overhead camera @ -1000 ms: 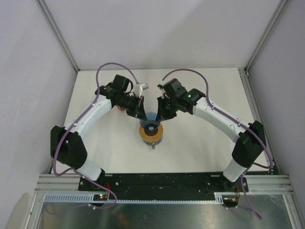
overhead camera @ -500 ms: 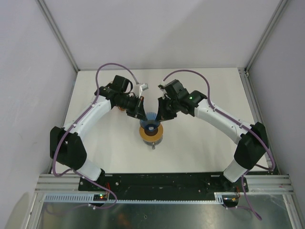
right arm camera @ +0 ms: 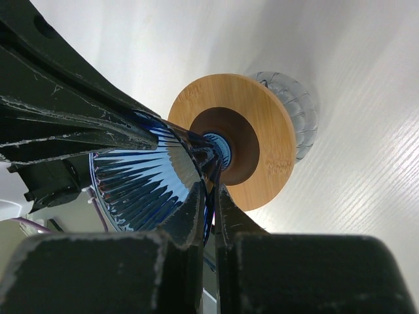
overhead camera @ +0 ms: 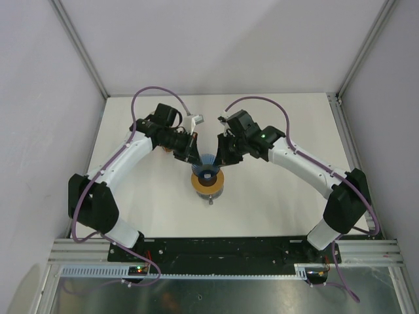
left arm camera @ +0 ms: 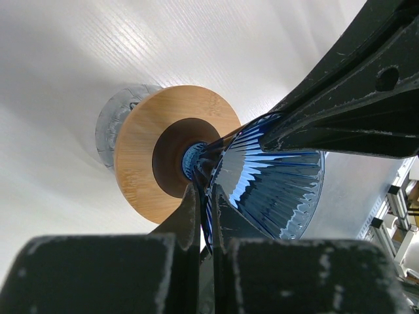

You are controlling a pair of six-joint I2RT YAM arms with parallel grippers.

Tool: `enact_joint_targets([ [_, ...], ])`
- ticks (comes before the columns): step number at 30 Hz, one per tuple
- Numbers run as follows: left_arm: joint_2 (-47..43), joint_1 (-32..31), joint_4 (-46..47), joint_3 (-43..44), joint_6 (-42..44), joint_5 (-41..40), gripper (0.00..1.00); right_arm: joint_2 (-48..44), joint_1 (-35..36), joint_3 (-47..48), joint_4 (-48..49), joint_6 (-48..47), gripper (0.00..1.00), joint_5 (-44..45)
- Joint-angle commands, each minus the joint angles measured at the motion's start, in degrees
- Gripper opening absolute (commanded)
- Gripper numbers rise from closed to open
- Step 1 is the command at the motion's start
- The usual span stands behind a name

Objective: Place the coffee filter in the dripper

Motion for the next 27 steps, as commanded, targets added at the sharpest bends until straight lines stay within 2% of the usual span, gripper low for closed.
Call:
enact_joint_targets([
  [1,4.0,-2.3,-3.7,-4.2,5.5,3.1,0.00,5.8,0.7,-4.9,2.3,-4.0,0.00,2.2],
  [27,4.7,-2.3,-3.5,-5.1,7.5,1.8,0.00,9.1,0.2,-9.1,5.5,-4.4,0.00,2.1],
])
